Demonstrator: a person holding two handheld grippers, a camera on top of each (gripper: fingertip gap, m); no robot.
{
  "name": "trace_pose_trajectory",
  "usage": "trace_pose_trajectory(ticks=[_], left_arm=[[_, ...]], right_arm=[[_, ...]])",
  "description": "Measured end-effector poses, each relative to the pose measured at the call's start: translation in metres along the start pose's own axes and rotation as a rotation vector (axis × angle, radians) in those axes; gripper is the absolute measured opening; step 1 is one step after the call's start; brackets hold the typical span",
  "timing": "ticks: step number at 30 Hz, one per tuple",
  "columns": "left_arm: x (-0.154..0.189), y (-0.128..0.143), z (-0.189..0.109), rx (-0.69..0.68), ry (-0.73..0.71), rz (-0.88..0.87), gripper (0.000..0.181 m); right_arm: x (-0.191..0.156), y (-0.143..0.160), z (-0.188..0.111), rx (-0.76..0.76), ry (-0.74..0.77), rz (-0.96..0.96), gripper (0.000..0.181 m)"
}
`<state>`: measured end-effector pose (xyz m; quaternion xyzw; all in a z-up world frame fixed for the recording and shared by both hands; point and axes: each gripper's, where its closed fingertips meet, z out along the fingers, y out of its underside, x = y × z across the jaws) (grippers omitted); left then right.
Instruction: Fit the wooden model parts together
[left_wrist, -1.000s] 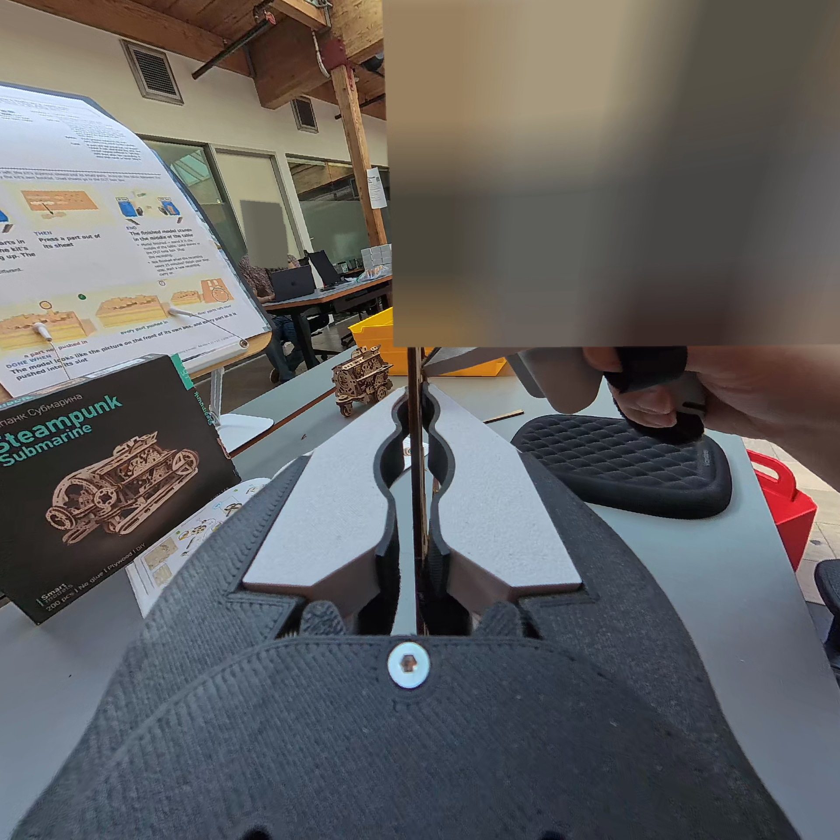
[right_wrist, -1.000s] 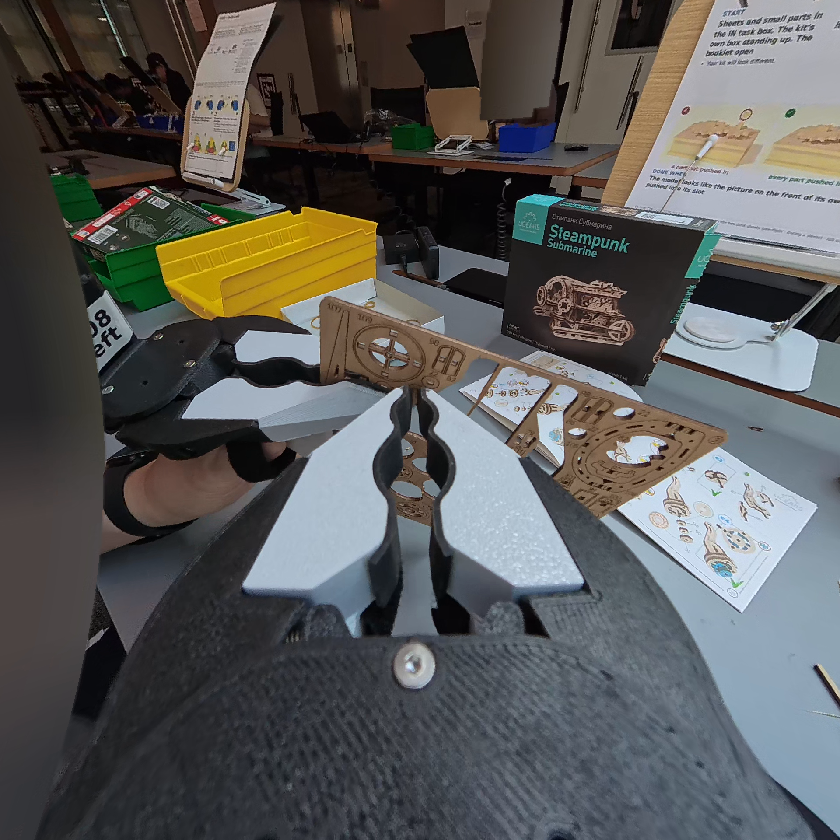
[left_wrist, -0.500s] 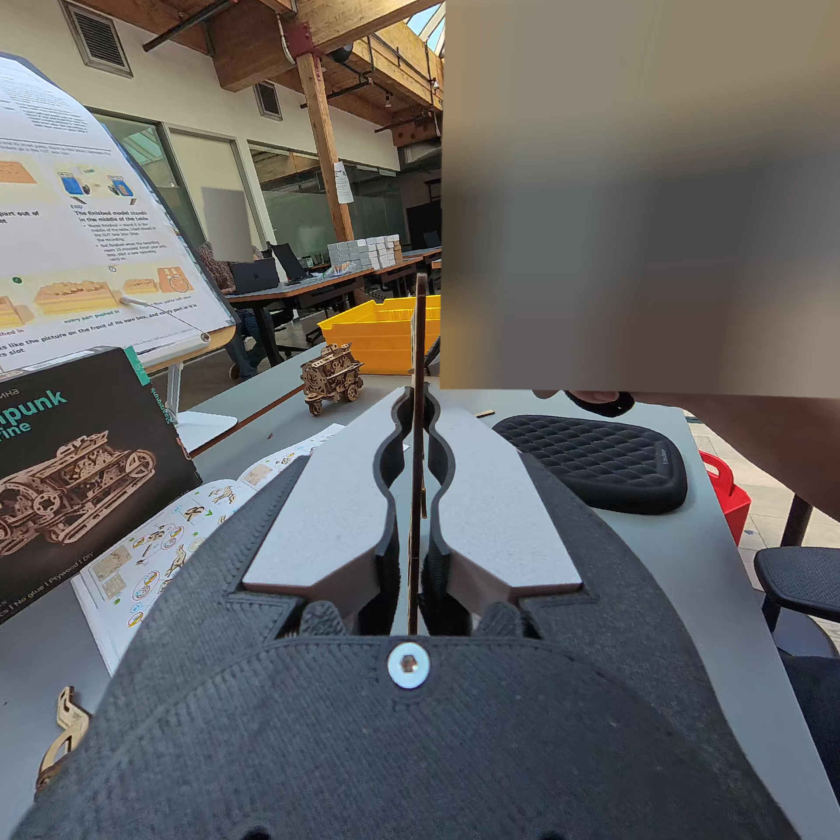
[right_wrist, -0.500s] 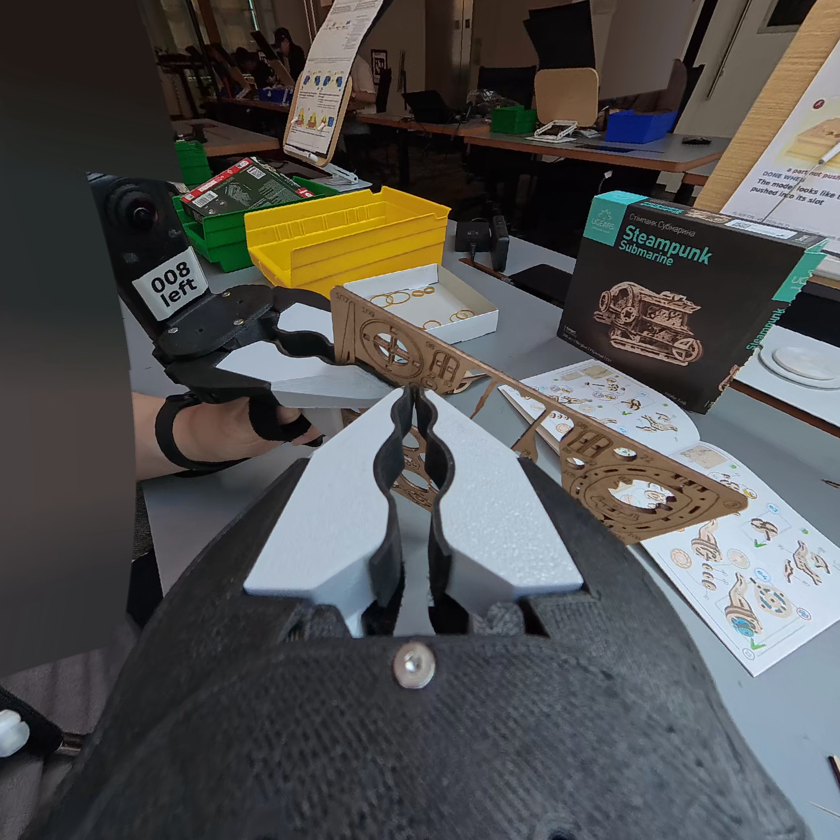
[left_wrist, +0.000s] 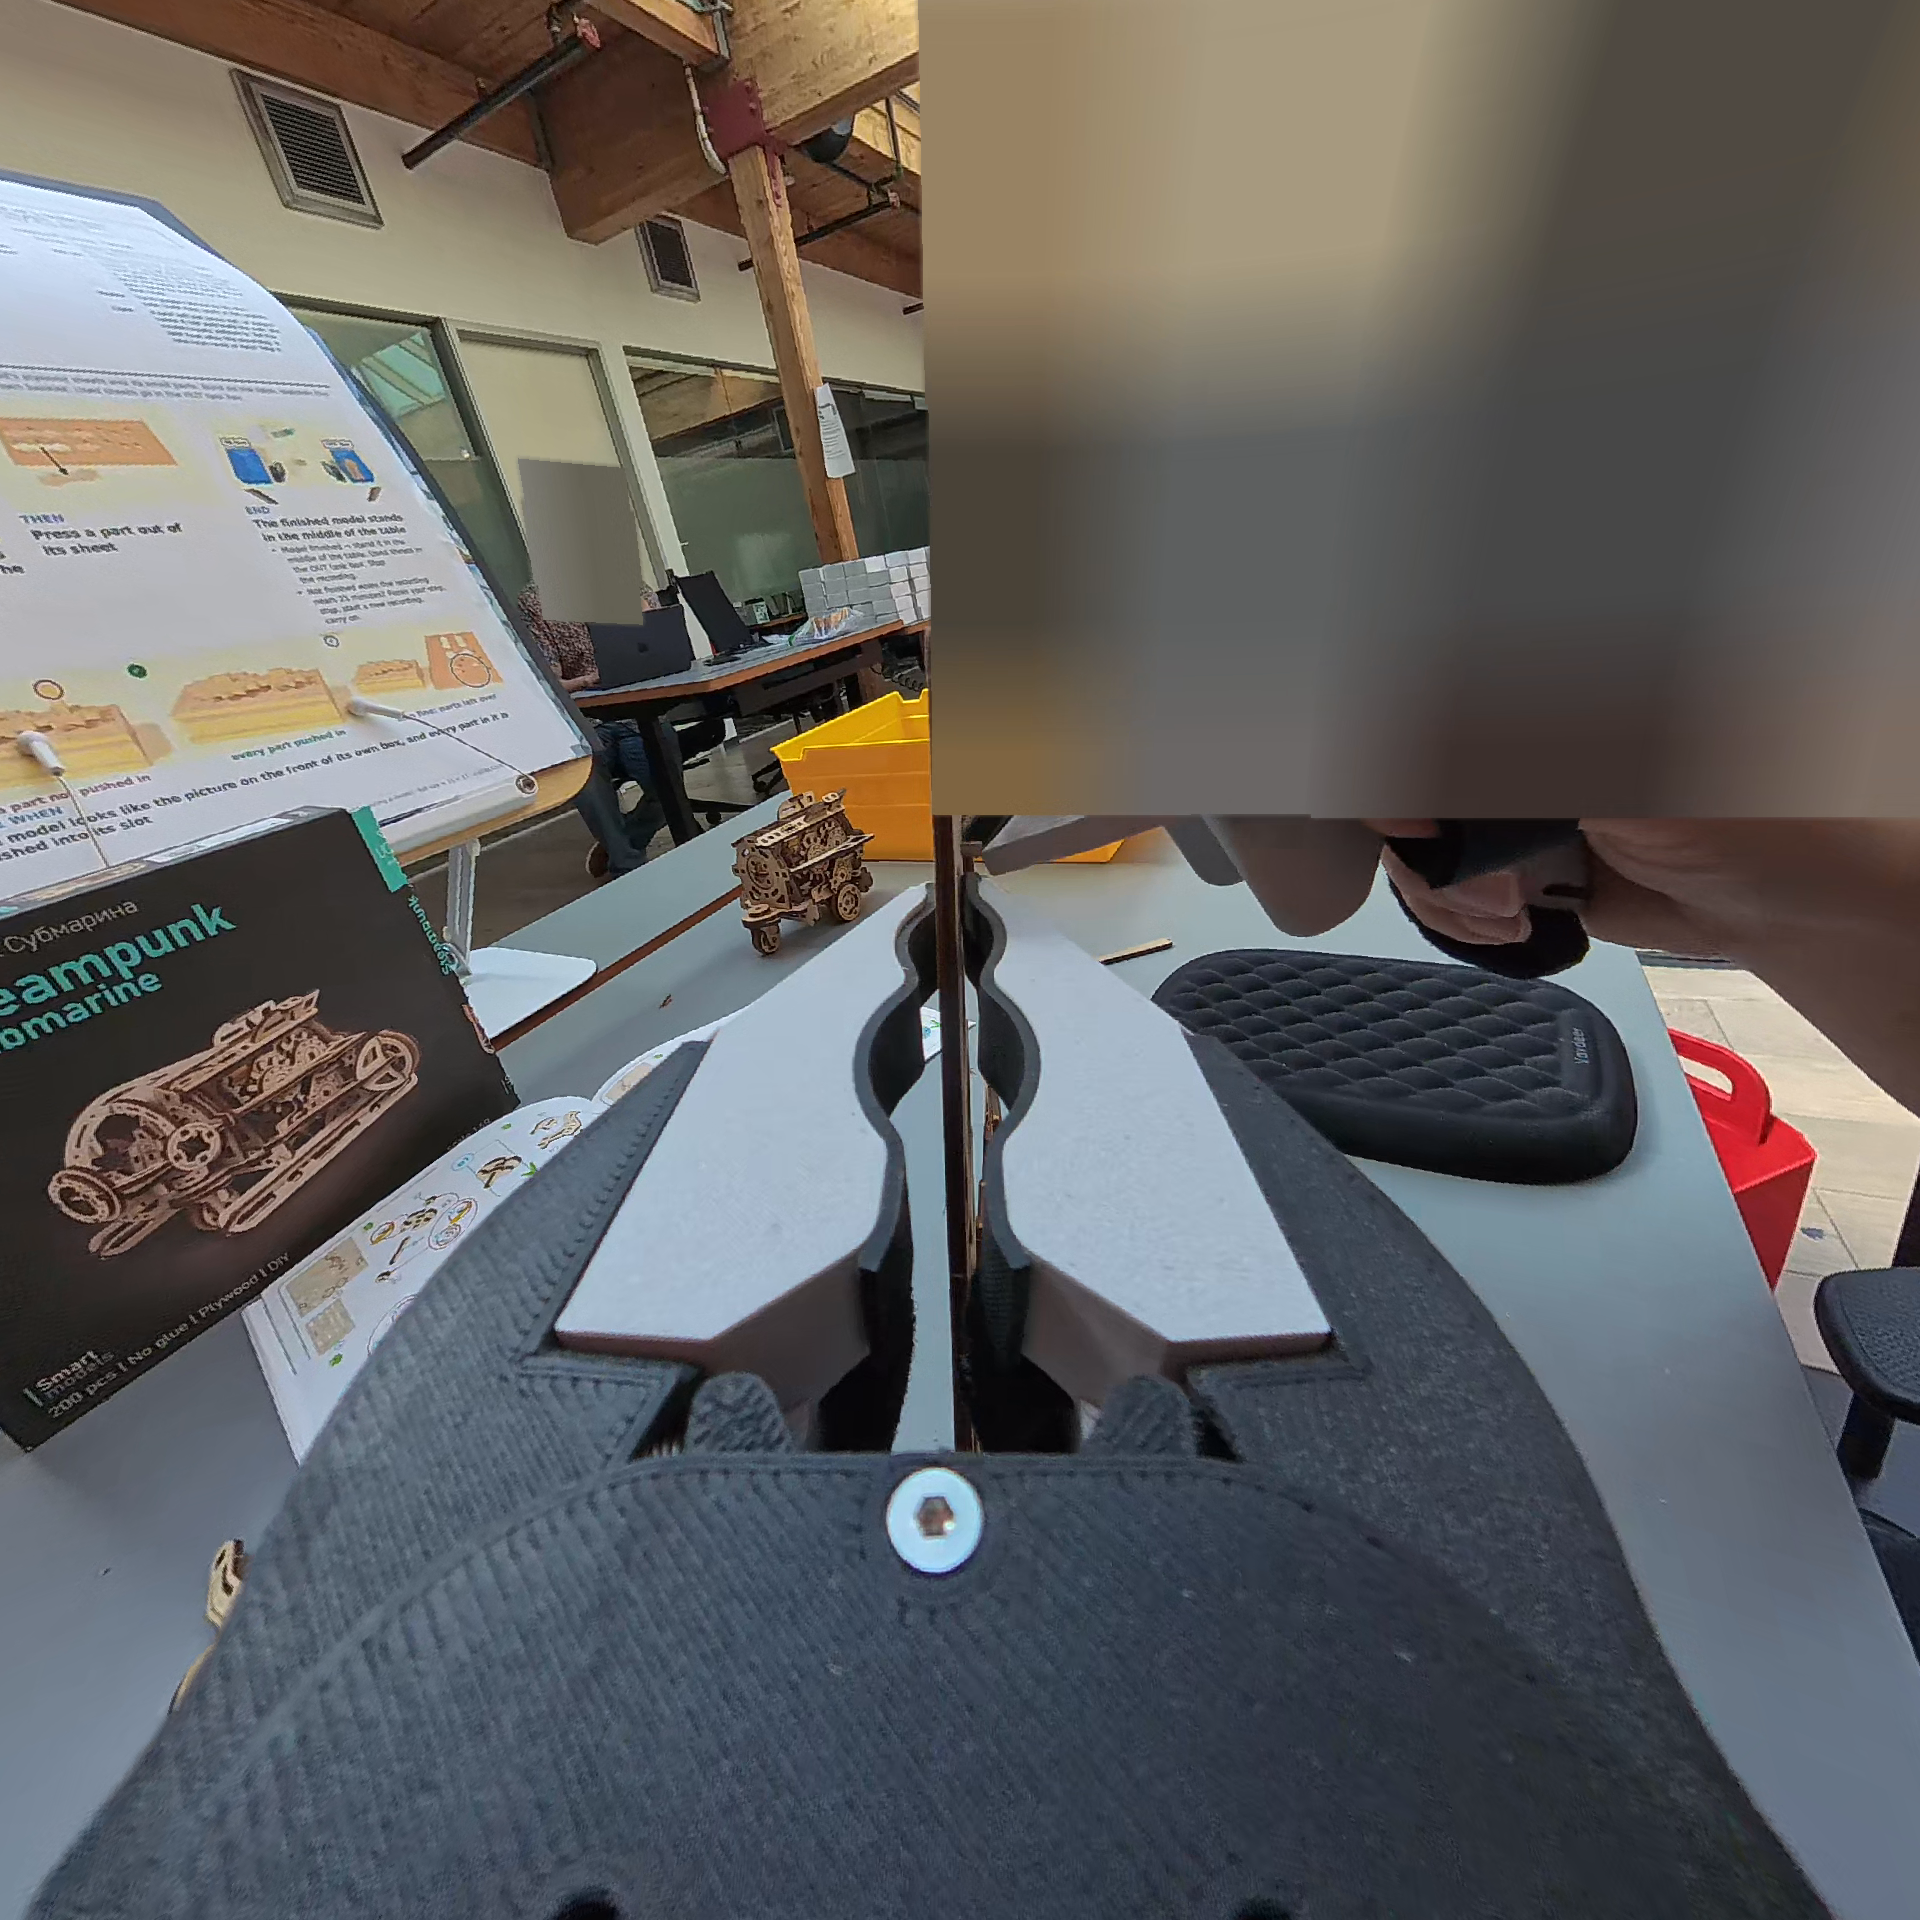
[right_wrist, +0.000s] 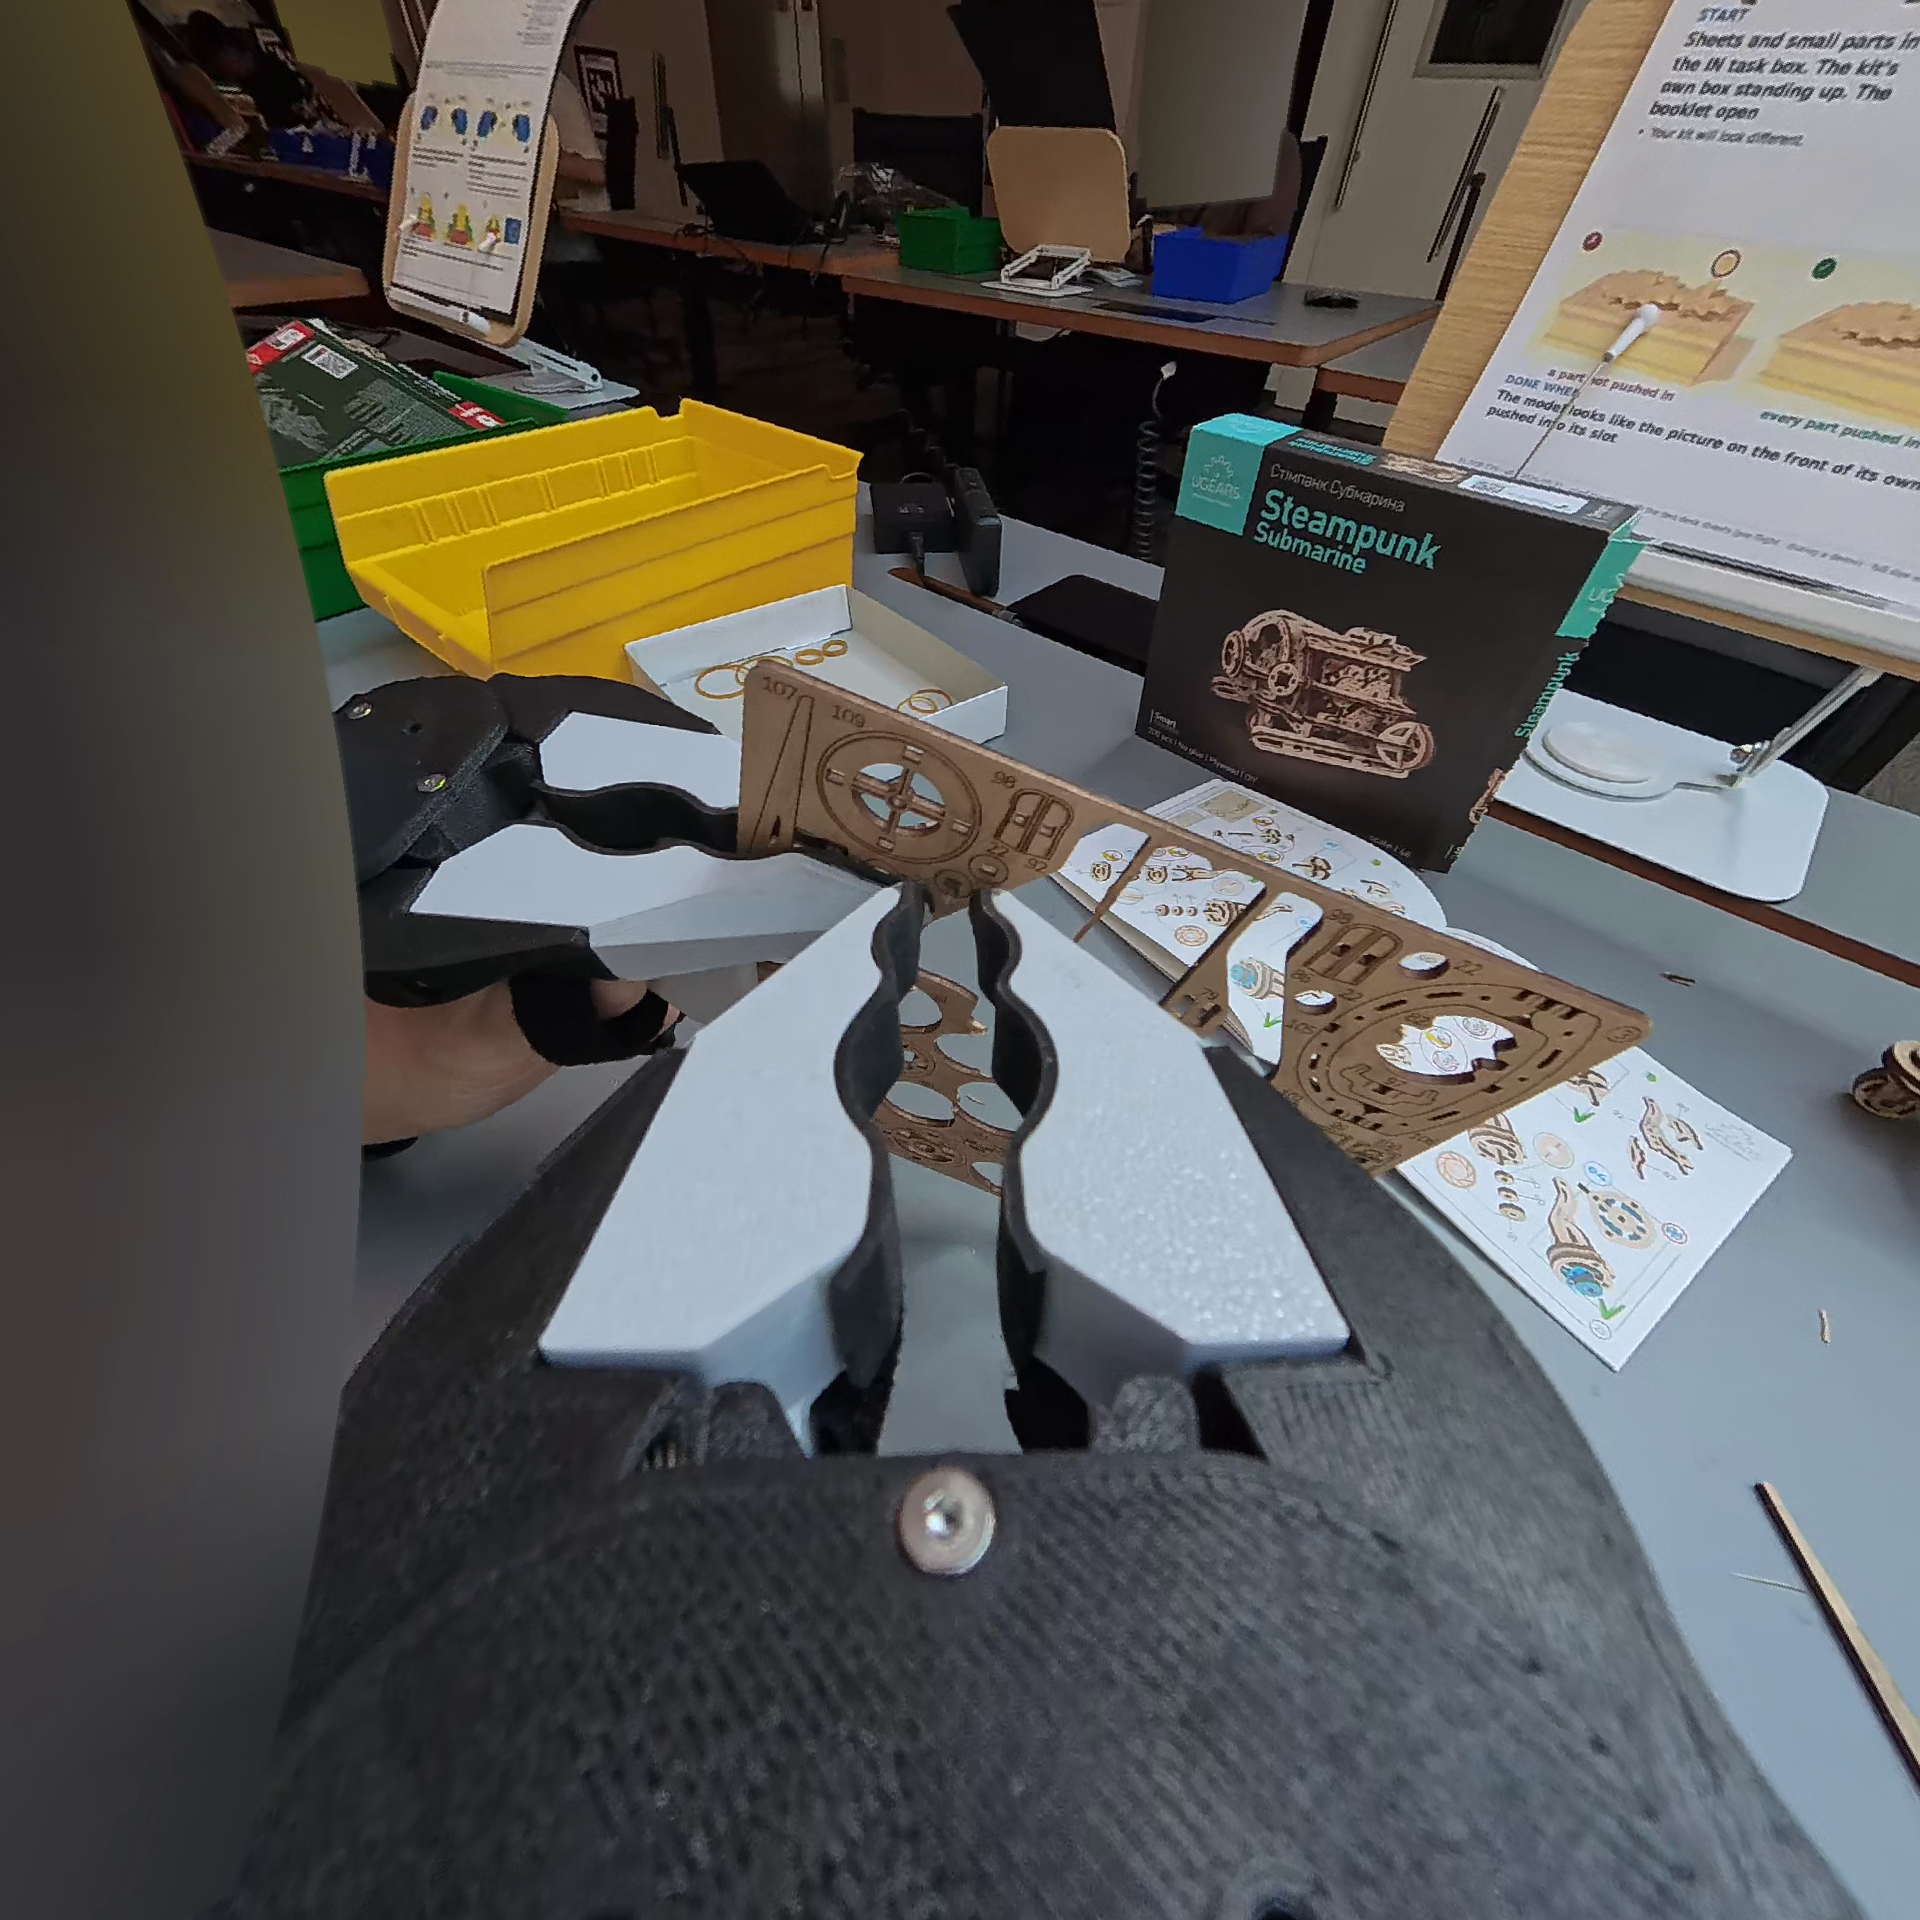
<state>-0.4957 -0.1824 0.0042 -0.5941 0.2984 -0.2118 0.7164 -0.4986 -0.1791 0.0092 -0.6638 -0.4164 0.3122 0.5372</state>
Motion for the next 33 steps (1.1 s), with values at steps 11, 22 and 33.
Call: trace_pose_trajectory(ticks=[11,22,33], left_arm=[[-0.0012,0.0001,-0.0001,-0.004,-0.017,0.005,0.000],[0.0025,-0.0003,0.0000,-0.004,0.036,-0.022,0.000],[0.0076,-0.0008,0.0008,0.001,0.101,-0.058,0.001]], right_arm=[[0.0021,-0.0006,0.0024,0.006,0.041,0.041,0.003],[-0.0001,0.0011,-0.0011,-0.009,-0.059,-0.011,0.001],[-0.0019,0.0020,-0.0063,0.006,-0.226,-0.079,0.001]])
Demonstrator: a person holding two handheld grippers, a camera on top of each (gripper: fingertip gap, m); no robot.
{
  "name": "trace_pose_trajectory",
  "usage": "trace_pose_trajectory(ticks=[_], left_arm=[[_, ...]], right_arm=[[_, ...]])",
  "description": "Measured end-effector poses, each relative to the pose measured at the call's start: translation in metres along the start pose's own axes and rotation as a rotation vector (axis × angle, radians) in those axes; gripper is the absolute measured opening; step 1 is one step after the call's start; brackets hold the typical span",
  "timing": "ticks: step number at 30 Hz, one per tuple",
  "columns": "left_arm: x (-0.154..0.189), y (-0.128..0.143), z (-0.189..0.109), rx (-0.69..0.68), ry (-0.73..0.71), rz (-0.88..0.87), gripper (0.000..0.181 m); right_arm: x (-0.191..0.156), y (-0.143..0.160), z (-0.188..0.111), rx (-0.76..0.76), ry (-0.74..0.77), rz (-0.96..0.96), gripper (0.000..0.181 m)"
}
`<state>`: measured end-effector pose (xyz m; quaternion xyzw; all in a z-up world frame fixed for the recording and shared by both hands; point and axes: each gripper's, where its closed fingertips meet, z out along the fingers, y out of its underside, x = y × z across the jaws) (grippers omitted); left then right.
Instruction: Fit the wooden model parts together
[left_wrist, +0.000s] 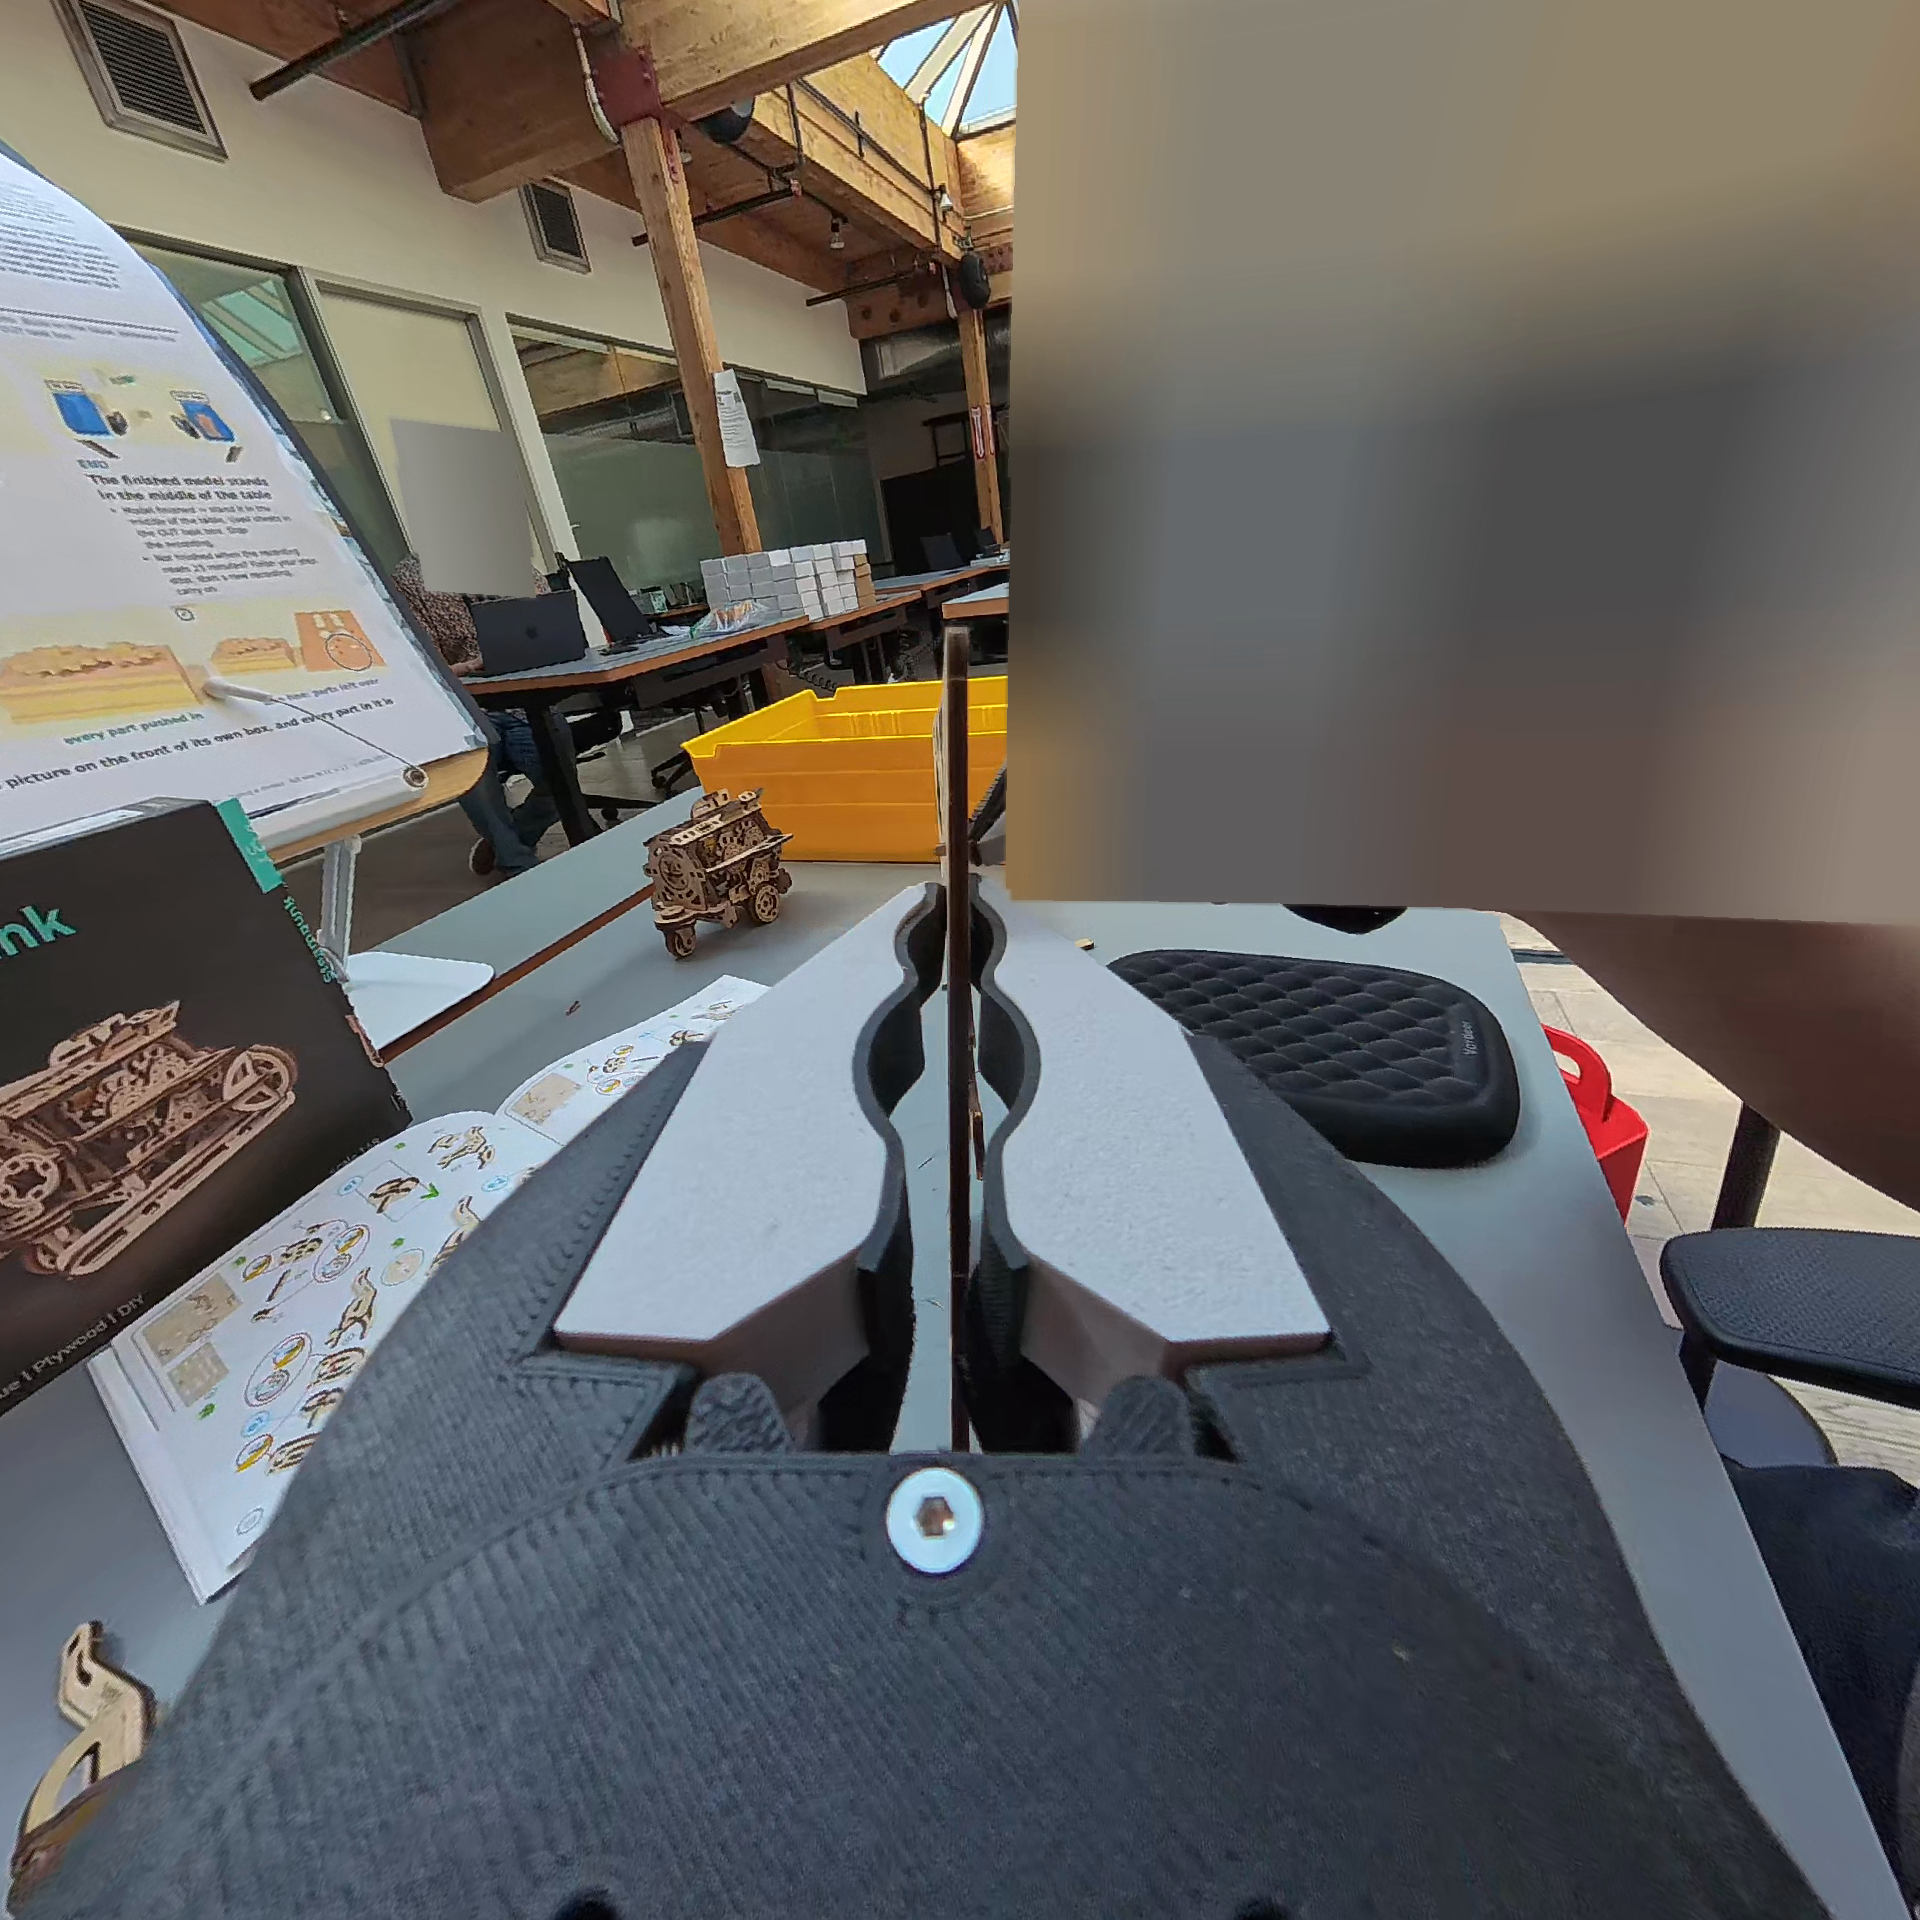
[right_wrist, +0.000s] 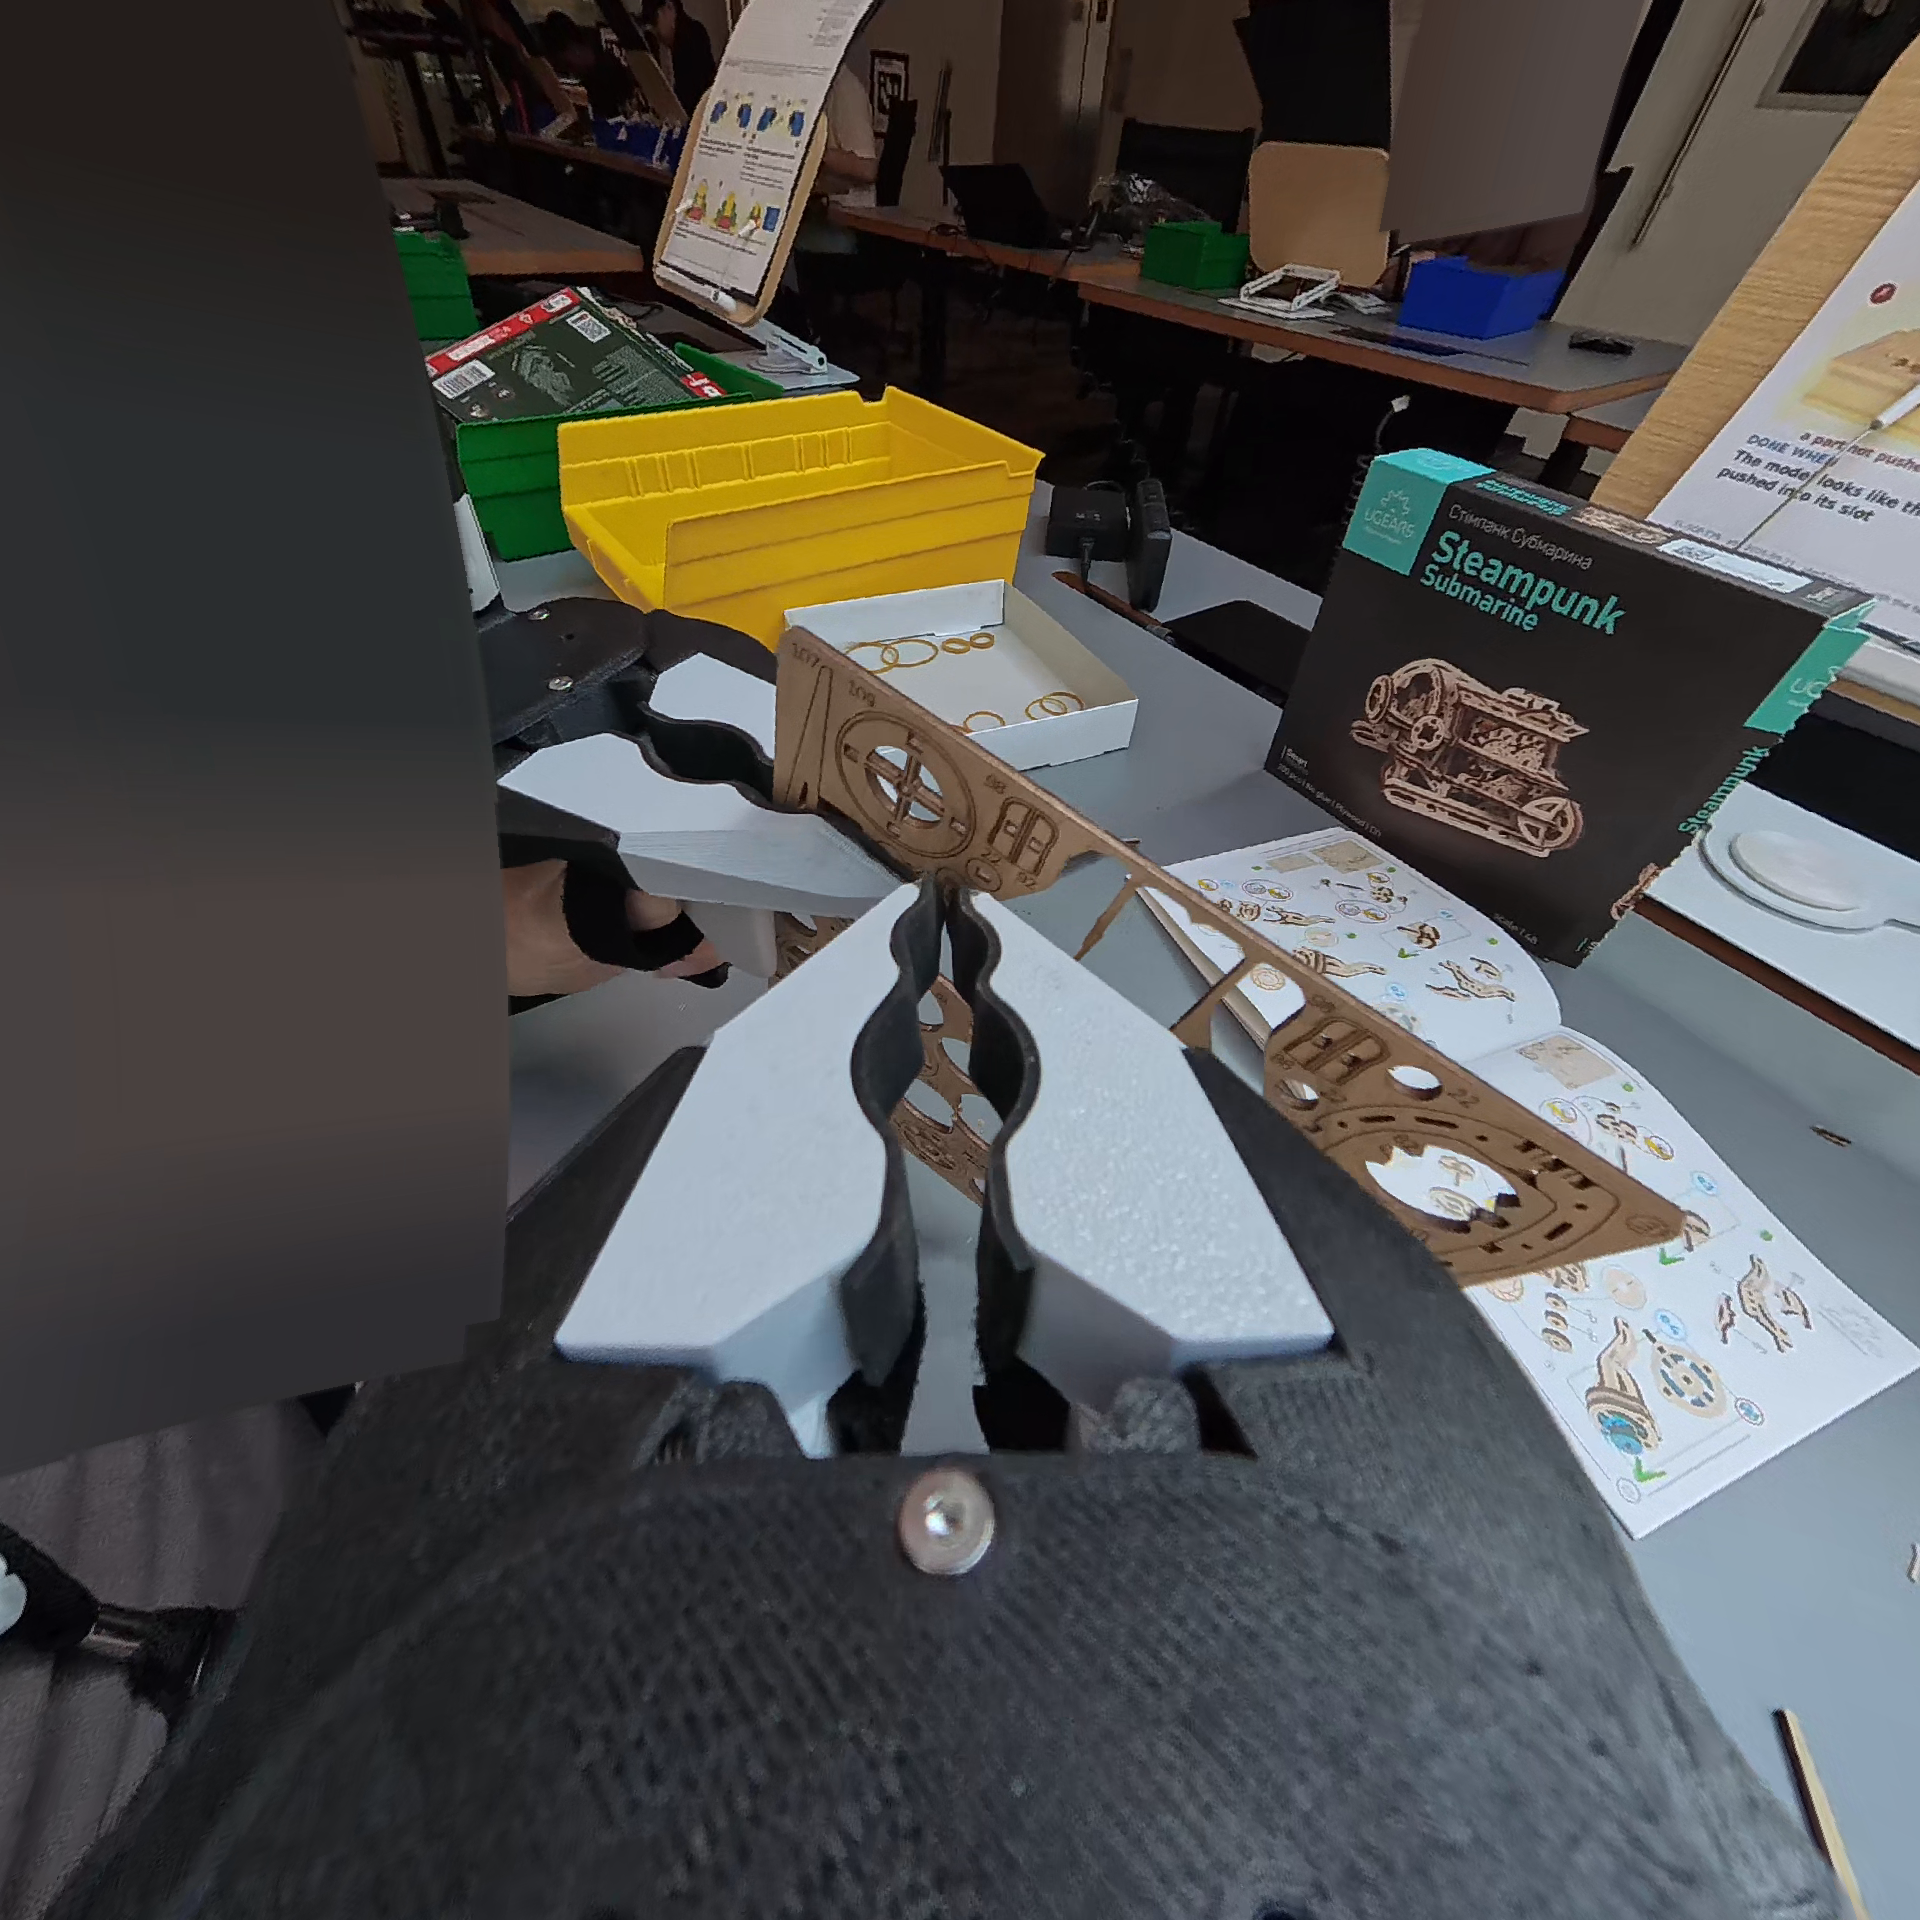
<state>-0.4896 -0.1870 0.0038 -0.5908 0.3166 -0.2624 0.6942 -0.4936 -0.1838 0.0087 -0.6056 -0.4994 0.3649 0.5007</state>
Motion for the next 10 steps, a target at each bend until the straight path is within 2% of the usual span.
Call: trace_pose_trajectory(ticks=[6,10], left_arm=[[0.0007,-0.0004,0.0002,0.006,0.012,-0.017,0.001],[0.0005,-0.0008,0.0004,0.015,0.009,-0.016,0.001]], right_arm=[[-0.0006,-0.0002,-0.0006,0.005,-0.051,-0.024,0.000],[-0.0004,0.0000,-0.0004,-0.004,-0.023,-0.023,0.001]])
